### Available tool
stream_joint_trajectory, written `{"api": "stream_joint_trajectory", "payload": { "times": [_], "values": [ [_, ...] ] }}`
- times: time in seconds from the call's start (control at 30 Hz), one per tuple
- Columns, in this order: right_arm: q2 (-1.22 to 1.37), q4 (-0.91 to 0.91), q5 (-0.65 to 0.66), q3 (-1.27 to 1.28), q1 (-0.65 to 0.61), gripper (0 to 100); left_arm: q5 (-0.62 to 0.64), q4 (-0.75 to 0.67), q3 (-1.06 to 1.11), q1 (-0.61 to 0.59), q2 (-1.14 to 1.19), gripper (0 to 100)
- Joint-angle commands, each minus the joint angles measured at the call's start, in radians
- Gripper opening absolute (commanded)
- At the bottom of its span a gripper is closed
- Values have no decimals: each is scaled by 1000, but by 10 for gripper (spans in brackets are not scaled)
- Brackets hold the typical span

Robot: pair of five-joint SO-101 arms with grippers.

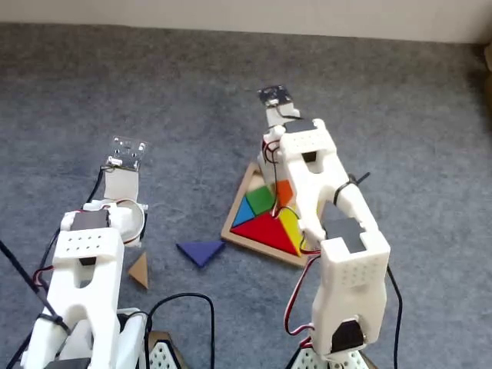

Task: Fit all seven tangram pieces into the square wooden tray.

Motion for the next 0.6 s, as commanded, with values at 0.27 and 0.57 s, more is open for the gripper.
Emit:
{"api": "stream_joint_trajectory", "payload": {
  "times": [0.27, 0.57],
  "values": [
    [-147, 21, 48, -5, 77, 5, -11, -9, -2, -12, -19, 7],
    [-341, 56, 130, -1, 76, 4, -11, -11, -2, -12, -19, 7]
  ]
}}
